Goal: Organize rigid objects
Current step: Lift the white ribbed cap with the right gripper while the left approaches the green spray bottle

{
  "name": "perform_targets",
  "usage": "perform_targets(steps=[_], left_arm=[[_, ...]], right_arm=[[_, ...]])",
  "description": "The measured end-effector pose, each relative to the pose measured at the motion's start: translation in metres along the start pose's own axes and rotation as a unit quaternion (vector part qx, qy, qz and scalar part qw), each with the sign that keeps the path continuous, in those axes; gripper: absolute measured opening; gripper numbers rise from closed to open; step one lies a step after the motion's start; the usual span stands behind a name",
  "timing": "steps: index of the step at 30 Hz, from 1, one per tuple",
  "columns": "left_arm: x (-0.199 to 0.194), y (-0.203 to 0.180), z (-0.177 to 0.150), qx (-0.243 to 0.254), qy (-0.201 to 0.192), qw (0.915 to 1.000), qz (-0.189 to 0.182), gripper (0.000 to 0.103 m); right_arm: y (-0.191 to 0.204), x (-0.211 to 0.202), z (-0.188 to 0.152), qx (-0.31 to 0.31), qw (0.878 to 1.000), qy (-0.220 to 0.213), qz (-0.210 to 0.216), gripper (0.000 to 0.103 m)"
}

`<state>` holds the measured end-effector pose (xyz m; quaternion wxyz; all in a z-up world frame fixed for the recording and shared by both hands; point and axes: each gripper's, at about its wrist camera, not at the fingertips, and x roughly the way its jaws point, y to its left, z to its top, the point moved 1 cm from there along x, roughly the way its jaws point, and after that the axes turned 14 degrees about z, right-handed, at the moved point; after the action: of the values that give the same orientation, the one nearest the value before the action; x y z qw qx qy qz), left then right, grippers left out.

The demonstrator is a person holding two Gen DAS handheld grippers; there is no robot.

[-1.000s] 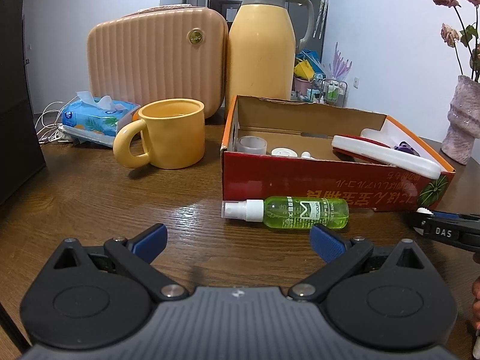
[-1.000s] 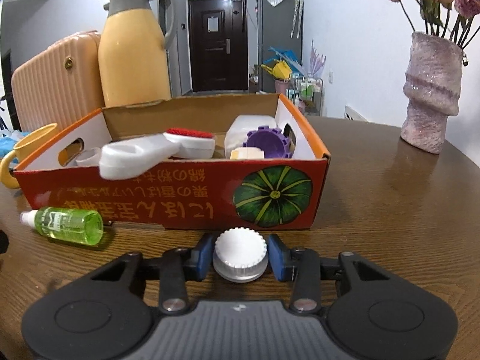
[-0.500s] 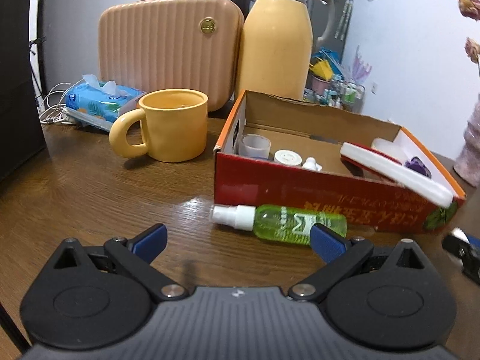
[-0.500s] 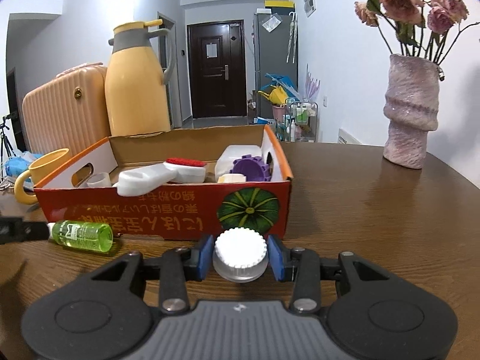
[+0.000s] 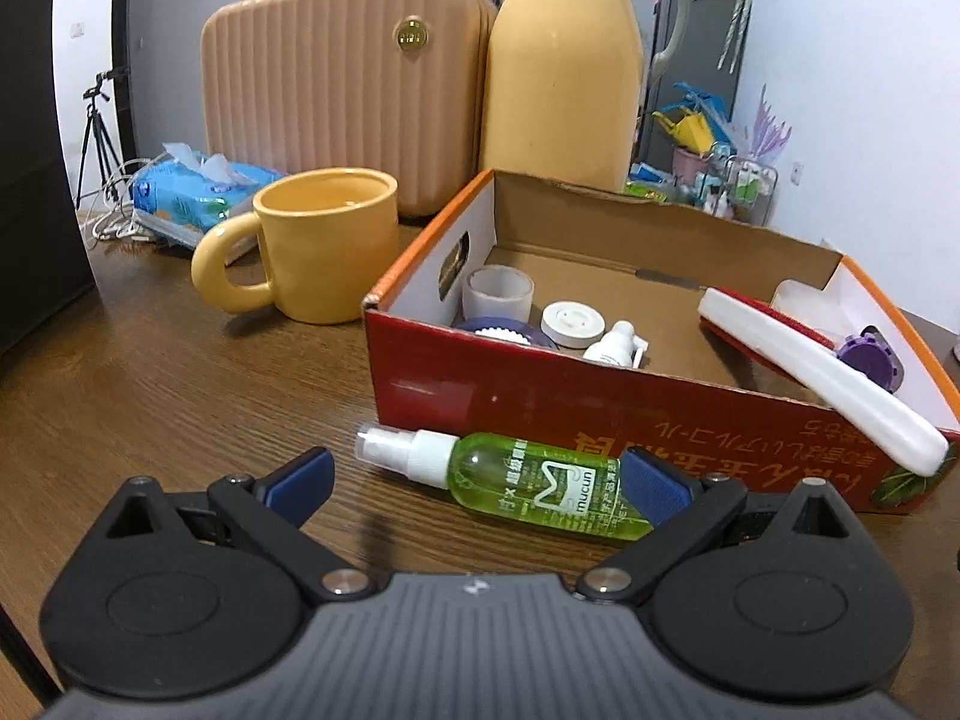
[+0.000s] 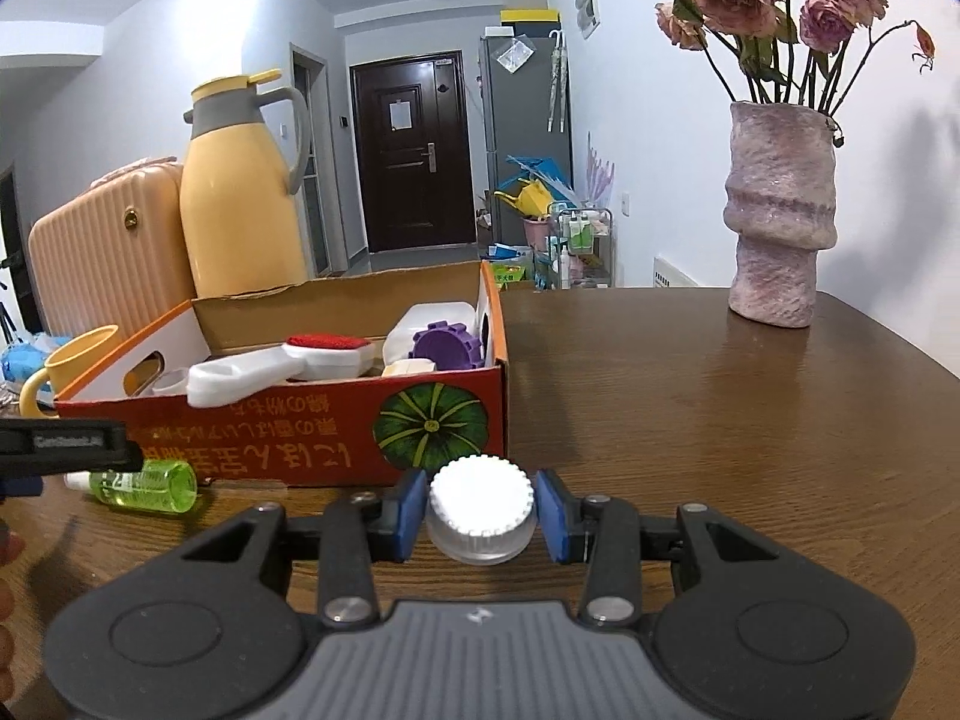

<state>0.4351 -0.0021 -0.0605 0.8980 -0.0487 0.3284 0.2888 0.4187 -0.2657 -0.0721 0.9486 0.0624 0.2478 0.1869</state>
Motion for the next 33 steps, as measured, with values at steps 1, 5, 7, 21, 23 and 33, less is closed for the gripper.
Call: perform_targets(steps=[1,5,7,21,23,33], left_arm=[[0.001,-0.002,0.0,0.0,0.003,1.0,0.003,0.103],[0.003,-0.008,0.001,-0.002,0.006,0.9999,0.012,0.103],[0.003,-0.011,0.001,-0.001,0.003,0.9999,0.014,0.103],[0.01,-0.003,0.004,-0.025,0.015,0.9996,-0.001,0.103],[0.012,-0.004,0.003,-0.026,0.014,0.9996,-0.003,0.103],[0.005,0.001,-0.003,-0.014,0.019,0.9996,-0.013,0.103]], right_arm=[[0.0,0.0,0.0,0.0,1.0,-0.001,0.001,0.039],[0.0,0.001,0.0,0.001,1.0,-0.001,0.001,0.039],[0.0,0.002,-0.001,0.004,1.0,0.001,-0.002,0.039],[0.0,0.006,-0.003,0.003,1.0,0.01,-0.007,0.039],[0.0,0.007,-0.003,0.003,1.0,0.011,-0.007,0.039],[0.0,0.006,-0.003,0.002,1.0,0.012,-0.004,0.039]])
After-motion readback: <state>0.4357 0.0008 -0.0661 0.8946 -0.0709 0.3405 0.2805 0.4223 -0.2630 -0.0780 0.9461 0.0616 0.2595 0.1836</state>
